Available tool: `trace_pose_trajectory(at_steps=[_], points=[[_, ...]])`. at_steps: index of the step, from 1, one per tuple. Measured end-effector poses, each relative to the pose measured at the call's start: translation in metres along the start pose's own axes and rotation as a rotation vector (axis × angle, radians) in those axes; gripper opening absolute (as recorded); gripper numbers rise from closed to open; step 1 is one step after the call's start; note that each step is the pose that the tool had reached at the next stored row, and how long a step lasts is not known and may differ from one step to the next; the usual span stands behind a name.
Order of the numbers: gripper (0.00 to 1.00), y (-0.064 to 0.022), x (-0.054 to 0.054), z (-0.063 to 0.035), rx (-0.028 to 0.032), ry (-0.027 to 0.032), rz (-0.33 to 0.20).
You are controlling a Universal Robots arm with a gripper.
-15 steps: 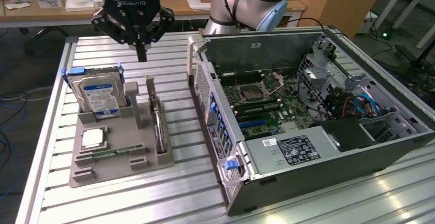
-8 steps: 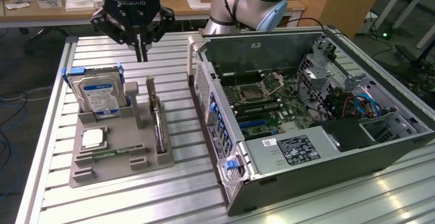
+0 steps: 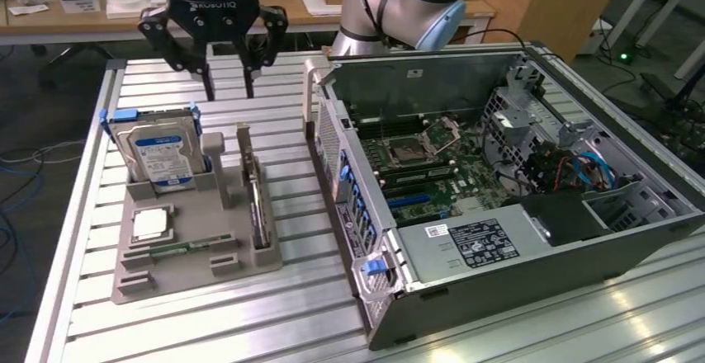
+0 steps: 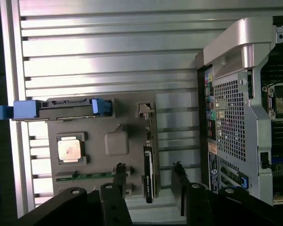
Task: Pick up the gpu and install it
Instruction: 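Pick up the gpu and move the gpu toward the slot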
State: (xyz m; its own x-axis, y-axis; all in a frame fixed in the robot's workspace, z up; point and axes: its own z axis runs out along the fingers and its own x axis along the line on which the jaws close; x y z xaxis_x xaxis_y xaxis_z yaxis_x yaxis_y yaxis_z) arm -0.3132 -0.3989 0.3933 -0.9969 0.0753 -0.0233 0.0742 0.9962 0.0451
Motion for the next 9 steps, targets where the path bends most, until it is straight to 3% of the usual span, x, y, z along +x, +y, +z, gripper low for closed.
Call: trace_pose_trajectory(at_steps=[3, 4, 5, 9], points=[[0.58, 0.0, 0.0003, 0.0001, 0.0003, -0.0001, 0.0], [0.58, -0.0001, 0.0003, 0.0003, 0.002, 0.0002, -0.002], [0.65, -0.0001, 0.0003, 0.0008, 0.0043, 0.0009, -0.006], [0.65, -0.0023, 0.0002, 0.0045, 0.0045, 0.0048, -0.03]])
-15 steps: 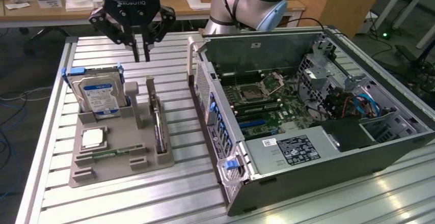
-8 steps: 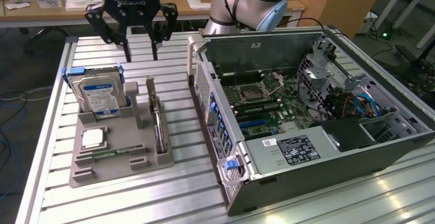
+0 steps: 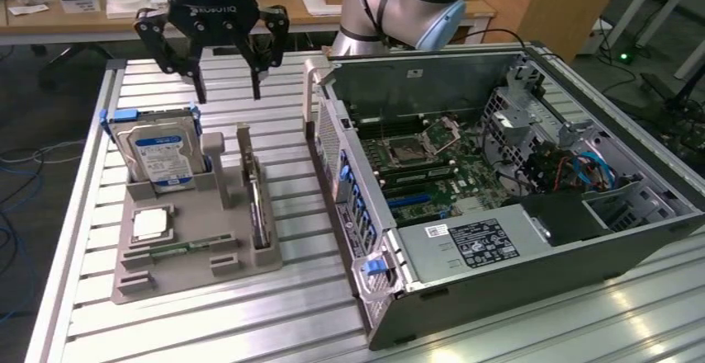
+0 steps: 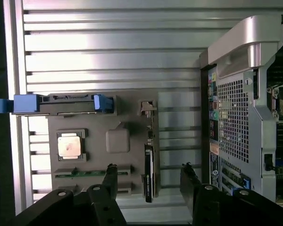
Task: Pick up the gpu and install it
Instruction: 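Pick up the gpu and move the gpu toward the slot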
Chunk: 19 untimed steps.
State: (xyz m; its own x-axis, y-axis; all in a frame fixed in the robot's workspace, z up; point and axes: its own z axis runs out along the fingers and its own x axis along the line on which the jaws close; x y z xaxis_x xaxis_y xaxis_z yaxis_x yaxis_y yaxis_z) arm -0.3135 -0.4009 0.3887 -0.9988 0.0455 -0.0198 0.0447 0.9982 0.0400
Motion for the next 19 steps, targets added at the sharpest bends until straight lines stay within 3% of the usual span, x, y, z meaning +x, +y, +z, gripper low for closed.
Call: trace_pose_trajectory(at_steps=[3, 8, 16, 19], points=[[0.65, -0.003, 0.0, 0.0035, -0.0002, 0.0011, -0.017], [0.65, -0.0163, -0.001, 0.0107, -0.0005, 0.0011, -0.023], [0.65, -0.0199, 0.0, 0.0245, -0.0005, 0.0014, -0.029], [0.65, -0.025, 0.0, 0.0292, -0.0006, 0.0017, -0.033]])
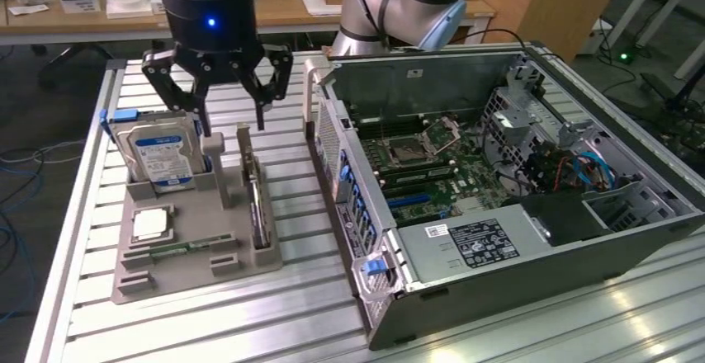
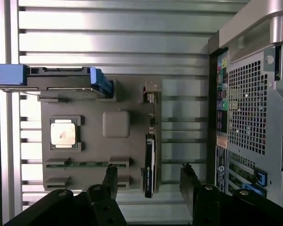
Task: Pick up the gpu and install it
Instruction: 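Pick up the gpu and move the gpu toward the slot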
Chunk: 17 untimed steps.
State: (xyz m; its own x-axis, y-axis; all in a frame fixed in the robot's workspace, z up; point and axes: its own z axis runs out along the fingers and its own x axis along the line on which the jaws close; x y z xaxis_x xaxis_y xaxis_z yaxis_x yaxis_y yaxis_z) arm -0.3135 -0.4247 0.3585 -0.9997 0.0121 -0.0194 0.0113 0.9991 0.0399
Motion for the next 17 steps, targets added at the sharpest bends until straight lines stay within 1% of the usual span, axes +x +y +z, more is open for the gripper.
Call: trace_pose_trajectory(at_steps=[6, 17], points=[[0.65, -0.0113, 0.0, 0.0106, -0.0002, 0.0, -0.006], [0.65, -0.0122, -0.003, 0.0305, 0.0015, 0.001, -0.023]])
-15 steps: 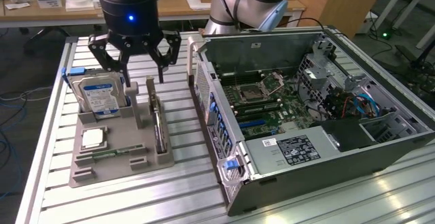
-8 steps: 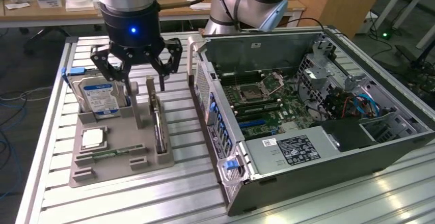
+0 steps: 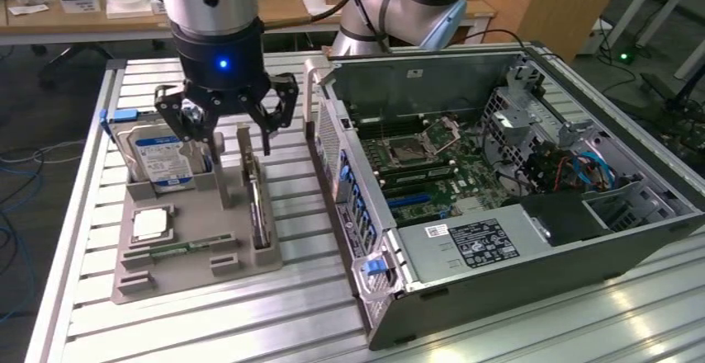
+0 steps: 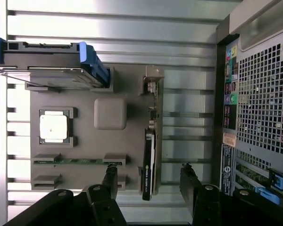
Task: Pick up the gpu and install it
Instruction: 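Pick up the gpu and move the gpu toward the slot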
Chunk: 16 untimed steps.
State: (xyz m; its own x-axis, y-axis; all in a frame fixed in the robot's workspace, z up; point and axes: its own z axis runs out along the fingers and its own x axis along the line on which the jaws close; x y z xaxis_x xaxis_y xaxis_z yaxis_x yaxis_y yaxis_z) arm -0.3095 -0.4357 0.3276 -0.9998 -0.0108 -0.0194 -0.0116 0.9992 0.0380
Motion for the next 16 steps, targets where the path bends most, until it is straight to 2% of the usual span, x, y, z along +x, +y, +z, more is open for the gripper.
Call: trace_pose_trajectory(at_steps=[4, 16], points=[[0.65, -0.0003, -0.003, 0.0075, 0.0004, 0.0004, -0.016], [0.65, -0.0013, -0.003, 0.029, 0.0002, 0.0006, -0.027]])
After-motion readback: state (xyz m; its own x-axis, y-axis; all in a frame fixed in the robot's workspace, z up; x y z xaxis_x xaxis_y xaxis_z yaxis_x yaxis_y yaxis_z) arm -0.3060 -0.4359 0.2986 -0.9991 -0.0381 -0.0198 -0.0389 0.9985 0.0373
